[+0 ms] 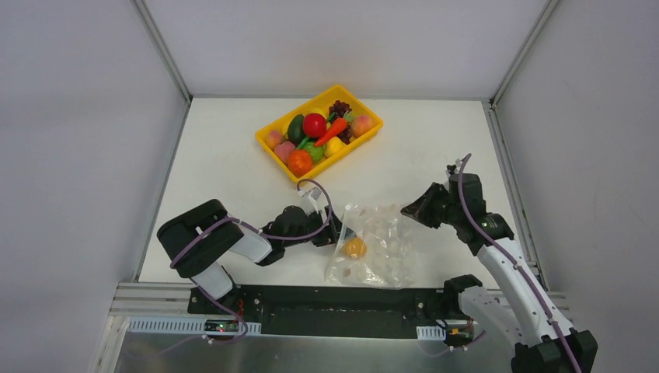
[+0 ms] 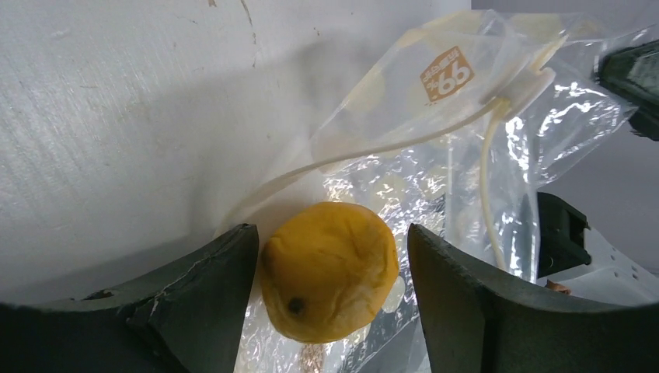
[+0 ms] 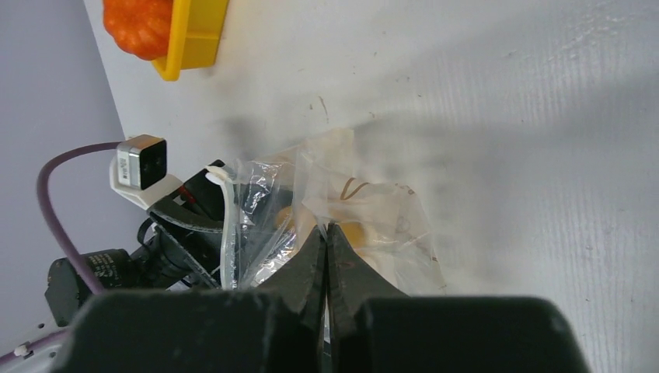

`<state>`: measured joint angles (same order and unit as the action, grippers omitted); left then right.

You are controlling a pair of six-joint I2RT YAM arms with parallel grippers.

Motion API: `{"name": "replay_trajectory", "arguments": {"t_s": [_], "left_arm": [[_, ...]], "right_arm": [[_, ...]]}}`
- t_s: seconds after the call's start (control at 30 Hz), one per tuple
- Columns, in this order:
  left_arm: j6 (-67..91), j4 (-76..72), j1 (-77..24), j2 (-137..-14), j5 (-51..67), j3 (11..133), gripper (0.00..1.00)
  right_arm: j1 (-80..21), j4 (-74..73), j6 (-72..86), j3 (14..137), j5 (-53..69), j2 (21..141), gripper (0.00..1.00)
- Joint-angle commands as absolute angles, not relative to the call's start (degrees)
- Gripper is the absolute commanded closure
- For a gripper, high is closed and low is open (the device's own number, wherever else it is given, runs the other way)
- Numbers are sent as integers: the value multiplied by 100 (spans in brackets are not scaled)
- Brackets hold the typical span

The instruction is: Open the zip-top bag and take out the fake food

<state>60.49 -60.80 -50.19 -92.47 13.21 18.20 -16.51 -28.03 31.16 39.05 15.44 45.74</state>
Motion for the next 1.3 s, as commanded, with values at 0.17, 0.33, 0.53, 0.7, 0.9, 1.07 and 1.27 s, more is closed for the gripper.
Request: {"name": "replay_trajectory", "arguments": {"t_s": [0.17,0.33,0.53,0.7,0.9,1.07,1.27], "left_arm": [[5951,-5395,-5108,-8884,1423,1866,27],[5650,-4176,-5220,-8341,1183,1959,29],[5476,-3437,-5356,-8035,1038,2103,43],[5566,-3394,-5374,-7930,1120,2112,68],[5449,-2681,-5379,-7232,834,2154,90],[4978,-1038,-5356,-6283,-28,2457,98],[4527,666,-5021,-5116,-893,2785,100]], "right_arm": [[-1640,-2282,3456,3175,1269,4724,100],[-1637,-2109,3566,2916,1067,4725,100],[-1642,-1917,3711,2753,901,4762,100],[-1640,-1936,3722,2742,653,4770,100],[-1643,-2074,3759,2779,111,4759,100],[-1629,-2248,3731,2907,-554,4834,100],[-1580,-2405,3638,3126,-1146,5091,95]]}}
